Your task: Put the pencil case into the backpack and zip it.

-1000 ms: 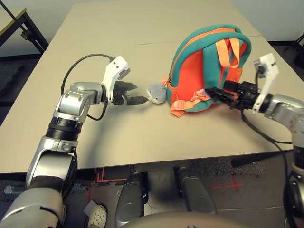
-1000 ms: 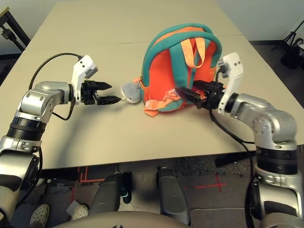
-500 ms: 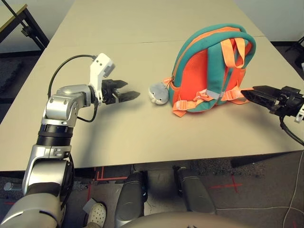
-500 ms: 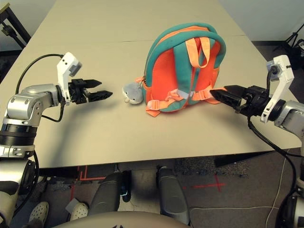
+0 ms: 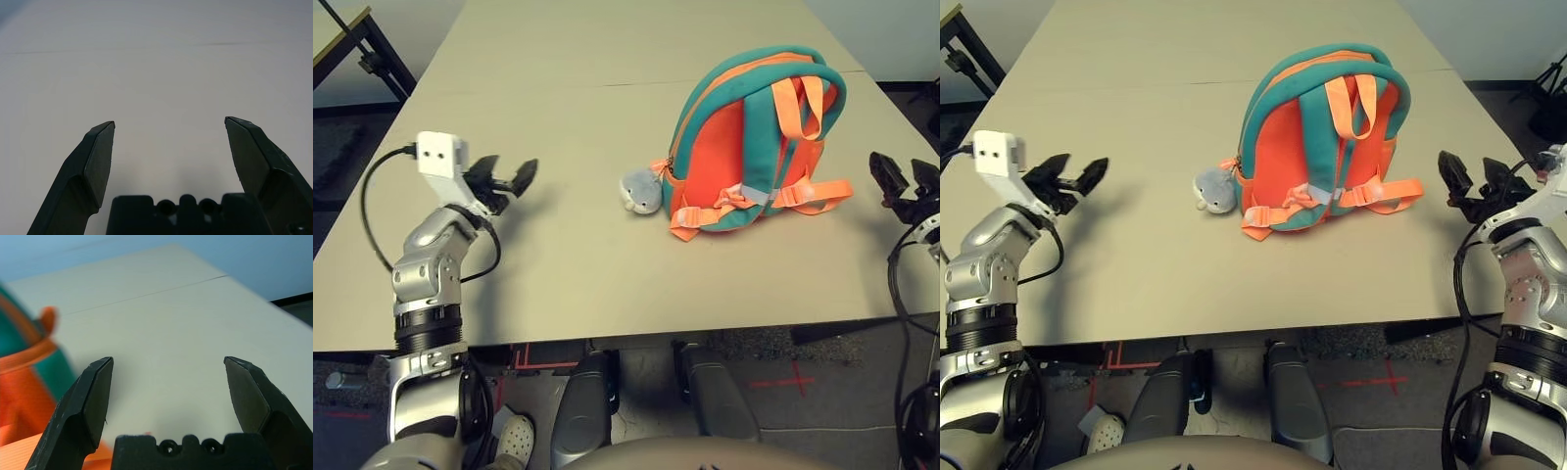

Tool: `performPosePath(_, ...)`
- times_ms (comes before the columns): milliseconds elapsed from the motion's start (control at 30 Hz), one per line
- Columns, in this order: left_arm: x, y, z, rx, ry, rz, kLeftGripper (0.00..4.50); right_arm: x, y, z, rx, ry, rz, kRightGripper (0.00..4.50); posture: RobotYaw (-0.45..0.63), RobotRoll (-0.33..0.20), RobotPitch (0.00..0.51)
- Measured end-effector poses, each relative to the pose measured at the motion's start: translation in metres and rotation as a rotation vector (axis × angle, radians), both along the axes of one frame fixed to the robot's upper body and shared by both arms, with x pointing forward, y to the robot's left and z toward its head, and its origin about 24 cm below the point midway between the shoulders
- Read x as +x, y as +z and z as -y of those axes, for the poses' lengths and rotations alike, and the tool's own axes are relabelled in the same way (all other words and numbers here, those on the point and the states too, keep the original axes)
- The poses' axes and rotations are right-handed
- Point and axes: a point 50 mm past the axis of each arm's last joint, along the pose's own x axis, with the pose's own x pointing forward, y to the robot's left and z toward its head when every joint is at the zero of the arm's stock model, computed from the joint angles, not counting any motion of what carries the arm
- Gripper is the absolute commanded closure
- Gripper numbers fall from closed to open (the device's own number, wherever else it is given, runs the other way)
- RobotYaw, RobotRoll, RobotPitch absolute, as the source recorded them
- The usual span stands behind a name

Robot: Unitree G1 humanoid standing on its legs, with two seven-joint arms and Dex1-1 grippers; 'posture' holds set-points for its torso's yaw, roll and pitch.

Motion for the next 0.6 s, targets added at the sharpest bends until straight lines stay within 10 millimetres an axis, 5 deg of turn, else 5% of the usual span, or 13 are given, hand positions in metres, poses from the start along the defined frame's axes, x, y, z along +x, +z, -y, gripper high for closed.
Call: performPosePath(600,-0.004,-0.014,-0.019,0.018,0.197,0.046,0.0,-0.001,-0.01,-0.002,-0.003,-0.013,0.03,0.02,-0.14,0.0,0.184)
